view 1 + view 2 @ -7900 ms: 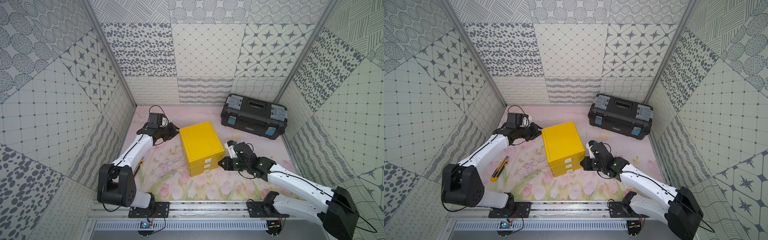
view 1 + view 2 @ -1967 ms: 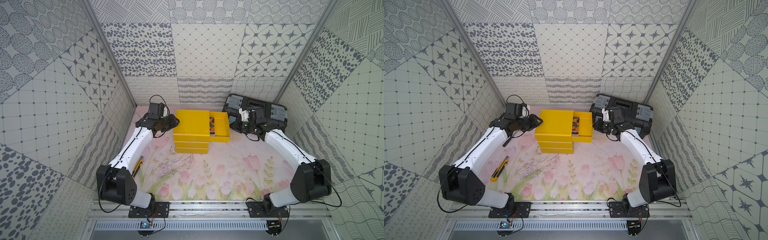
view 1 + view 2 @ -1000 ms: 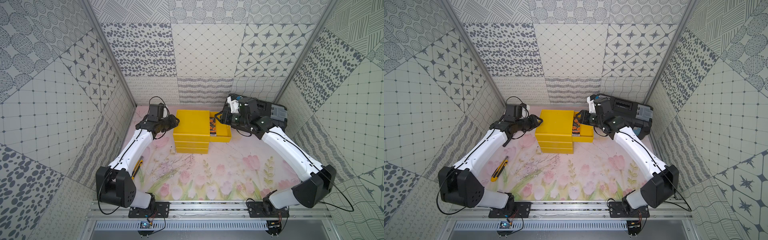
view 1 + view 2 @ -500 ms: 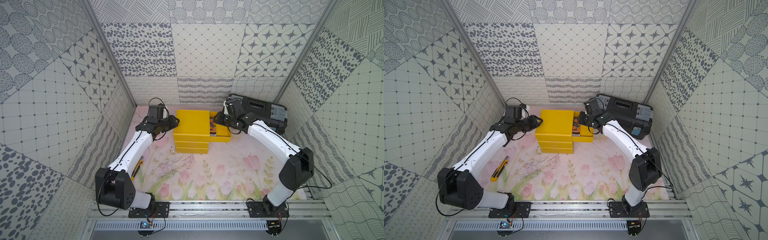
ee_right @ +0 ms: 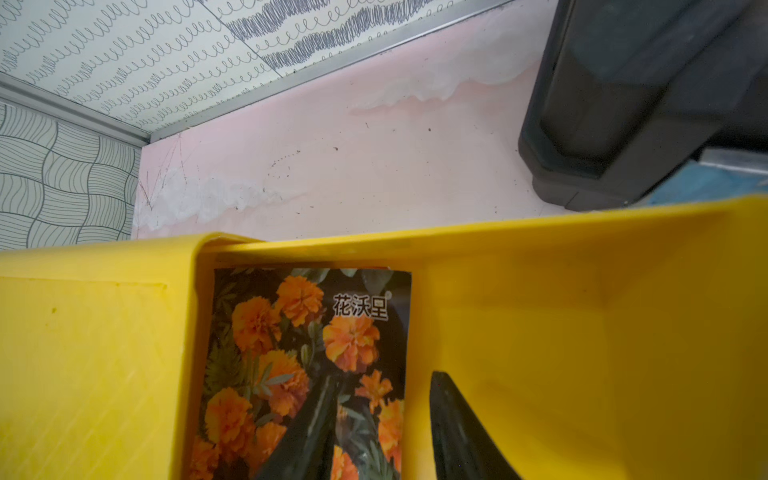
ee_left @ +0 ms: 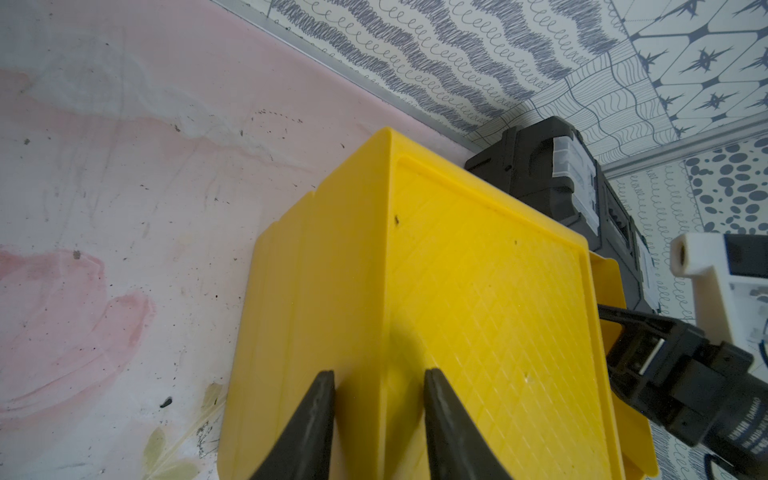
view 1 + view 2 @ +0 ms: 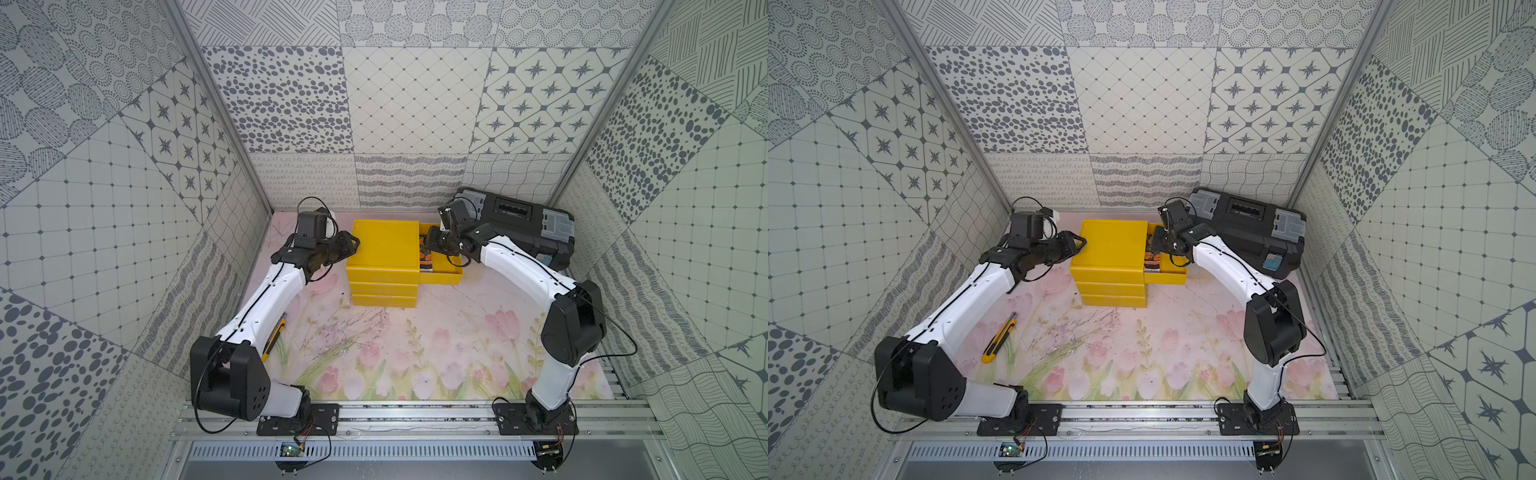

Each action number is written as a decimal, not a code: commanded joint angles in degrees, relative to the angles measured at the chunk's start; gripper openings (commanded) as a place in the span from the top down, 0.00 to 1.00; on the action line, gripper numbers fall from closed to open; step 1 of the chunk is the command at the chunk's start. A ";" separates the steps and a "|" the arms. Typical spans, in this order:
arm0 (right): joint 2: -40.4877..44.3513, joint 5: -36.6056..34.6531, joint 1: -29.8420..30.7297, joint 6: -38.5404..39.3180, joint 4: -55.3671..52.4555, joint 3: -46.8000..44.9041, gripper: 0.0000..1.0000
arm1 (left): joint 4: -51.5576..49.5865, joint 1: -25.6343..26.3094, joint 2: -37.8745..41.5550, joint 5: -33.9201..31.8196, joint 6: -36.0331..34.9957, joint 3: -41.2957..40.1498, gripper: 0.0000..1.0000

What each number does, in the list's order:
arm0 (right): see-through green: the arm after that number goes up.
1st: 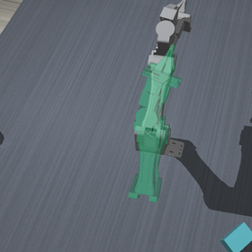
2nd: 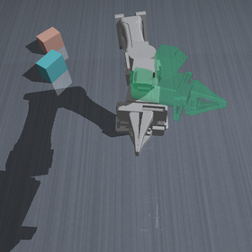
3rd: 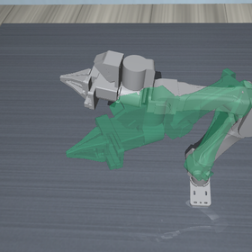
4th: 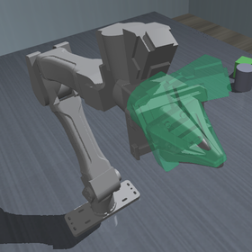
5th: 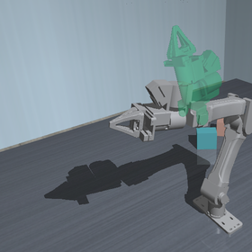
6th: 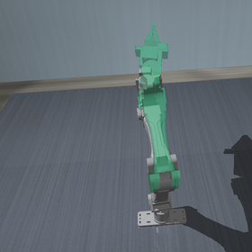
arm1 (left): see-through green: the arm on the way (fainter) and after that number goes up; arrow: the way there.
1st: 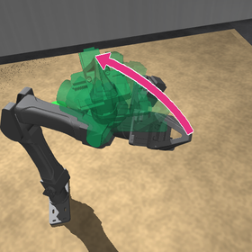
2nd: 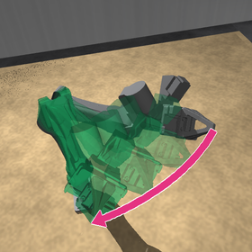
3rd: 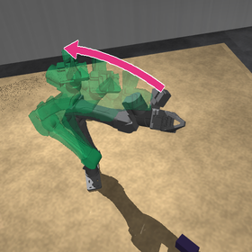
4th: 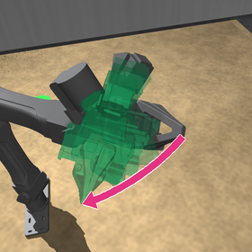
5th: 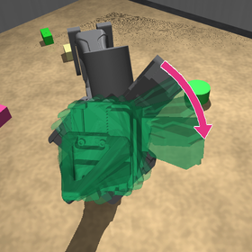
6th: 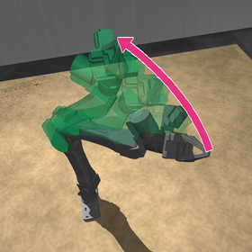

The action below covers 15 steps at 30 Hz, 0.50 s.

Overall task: Take the seed bags out of the drawer
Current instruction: Pick up the seed packet from the drawer.

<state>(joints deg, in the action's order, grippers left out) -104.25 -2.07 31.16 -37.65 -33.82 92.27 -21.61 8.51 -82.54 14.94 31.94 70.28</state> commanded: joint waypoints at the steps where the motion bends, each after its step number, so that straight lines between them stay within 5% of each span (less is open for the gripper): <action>1: -1.44 -0.79 0.31 -0.40 0.78 1.60 0.60 | -15.25 0.19 -0.69 2.25 -1.01 -1.29 0.63; 8: -2.07 0.26 0.38 -0.35 1.37 1.51 0.68 | -15.22 0.19 -0.87 2.34 -0.99 -1.29 0.63; 15: -1.29 2.00 0.38 -1.13 3.61 0.50 0.88 | -15.42 0.19 -0.93 2.03 -0.86 -1.57 0.63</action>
<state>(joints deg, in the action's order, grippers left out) -105.71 -1.13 31.18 -38.28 -32.91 92.29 -21.37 8.51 -82.46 15.03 31.92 70.02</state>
